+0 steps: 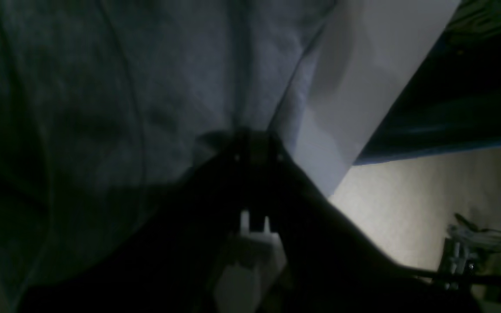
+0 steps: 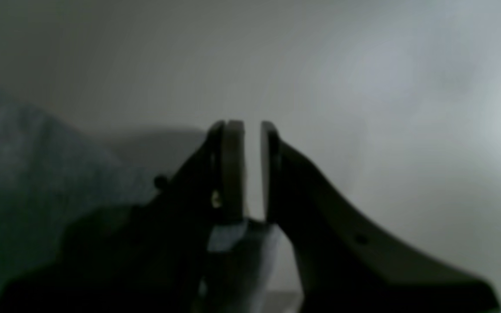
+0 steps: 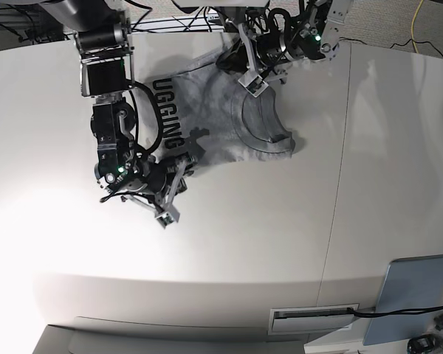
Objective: Fold the T-shirt properly
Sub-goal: 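Flatten and square the folded shirt bundle with both grippers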
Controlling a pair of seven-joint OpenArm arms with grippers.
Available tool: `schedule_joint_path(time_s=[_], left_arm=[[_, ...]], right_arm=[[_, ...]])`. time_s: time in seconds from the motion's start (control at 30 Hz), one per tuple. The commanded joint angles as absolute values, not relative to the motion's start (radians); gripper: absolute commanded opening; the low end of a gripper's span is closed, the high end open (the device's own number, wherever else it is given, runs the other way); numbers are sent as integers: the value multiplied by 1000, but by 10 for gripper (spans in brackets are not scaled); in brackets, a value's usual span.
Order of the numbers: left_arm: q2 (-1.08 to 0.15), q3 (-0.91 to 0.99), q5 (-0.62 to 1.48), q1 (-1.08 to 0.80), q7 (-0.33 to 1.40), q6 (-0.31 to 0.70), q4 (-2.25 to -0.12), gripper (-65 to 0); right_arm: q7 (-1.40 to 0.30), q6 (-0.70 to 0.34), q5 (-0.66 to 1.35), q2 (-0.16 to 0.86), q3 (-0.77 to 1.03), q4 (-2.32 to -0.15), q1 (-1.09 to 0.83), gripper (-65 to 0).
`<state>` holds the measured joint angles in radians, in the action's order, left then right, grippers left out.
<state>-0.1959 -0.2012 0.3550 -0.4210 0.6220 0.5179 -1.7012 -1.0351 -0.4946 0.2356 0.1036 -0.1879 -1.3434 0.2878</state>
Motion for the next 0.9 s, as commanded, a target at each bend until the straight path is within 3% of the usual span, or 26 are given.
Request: schedule_joint_path(time_s=[0.0, 0.2, 0.4, 0.5, 0.87], left_arm=[[-200, -186, 278, -420, 671, 488, -1683, -637], [-200, -32, 264, -371, 659, 489, -1652, -637], [-200, 115, 261, -293, 603, 473, -1651, -637], [-199, 120, 261, -247, 597, 414, -1651, -637], [-200, 121, 262, -164, 540, 416, -1653, -637]], right_arm=[[-1048, -494, 238, 126, -196, -1360, 307, -576], [-1122, -494, 328, 214, -215, -1379, 281, -576], [-1139, -493, 352, 289, -215, -1537, 164, -576], [-1141, -493, 352, 302, -215, -1636, 84, -576], [-1137, -494, 424, 302, -215, -1918, -160, -576]])
